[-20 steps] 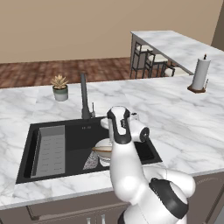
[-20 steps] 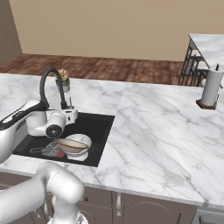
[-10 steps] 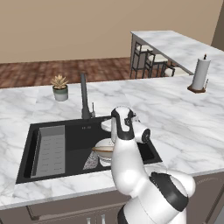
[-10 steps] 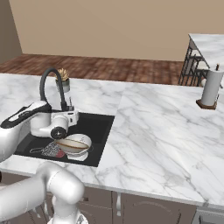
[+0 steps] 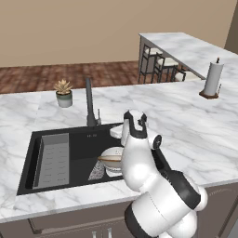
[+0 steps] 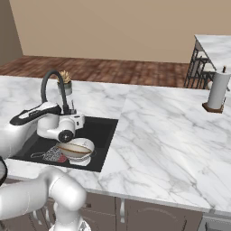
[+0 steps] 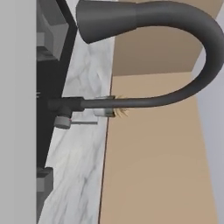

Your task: Pick the strainer and bowl and place them in the sink. Then turn on the water.

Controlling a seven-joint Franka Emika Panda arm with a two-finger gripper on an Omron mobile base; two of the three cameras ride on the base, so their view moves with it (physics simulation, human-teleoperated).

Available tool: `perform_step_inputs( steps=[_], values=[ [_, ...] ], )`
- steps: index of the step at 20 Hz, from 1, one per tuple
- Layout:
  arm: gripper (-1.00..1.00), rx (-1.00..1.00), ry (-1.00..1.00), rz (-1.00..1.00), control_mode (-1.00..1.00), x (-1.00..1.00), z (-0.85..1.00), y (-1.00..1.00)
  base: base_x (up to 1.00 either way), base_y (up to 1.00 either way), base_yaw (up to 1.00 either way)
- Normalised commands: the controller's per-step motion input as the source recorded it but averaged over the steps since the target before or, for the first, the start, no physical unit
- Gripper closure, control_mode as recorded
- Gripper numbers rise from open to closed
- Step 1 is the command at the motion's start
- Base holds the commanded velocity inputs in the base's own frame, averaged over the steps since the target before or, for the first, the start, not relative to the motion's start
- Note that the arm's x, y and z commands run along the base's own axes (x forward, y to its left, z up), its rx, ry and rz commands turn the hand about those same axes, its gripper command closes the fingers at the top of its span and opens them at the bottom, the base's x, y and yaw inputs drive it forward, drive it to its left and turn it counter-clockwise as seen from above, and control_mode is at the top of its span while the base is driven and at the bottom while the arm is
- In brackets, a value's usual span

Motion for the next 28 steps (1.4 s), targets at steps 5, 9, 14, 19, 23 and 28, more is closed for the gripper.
perform_step_inputs(
  steps=[5,9,14,19,23,28],
  values=[
    [-1.0,0.0,0.0,0.0,-1.0,0.11,-0.16,-0.21,0.0,0.0,0.0],
    [-1.0,0.0,0.0,0.0,-1.0,0.14,-0.18,-0.18,0.0,0.0,0.0],
    [-1.0,0.0,0.0,0.0,-1.0,0.21,-0.13,-0.16,0.0,0.0,0.0],
    [-1.0,0.0,0.0,0.0,-1.0,0.28,-0.05,-0.14,0.0,0.0,0.0],
    [-1.0,0.0,0.0,0.0,-1.0,0.21,-0.07,0.0,0.0,0.0,0.0],
    [-1.0,0.0,0.0,0.0,-1.0,0.29,-0.06,0.0,0.0,0.0,0.0]
  ],
)
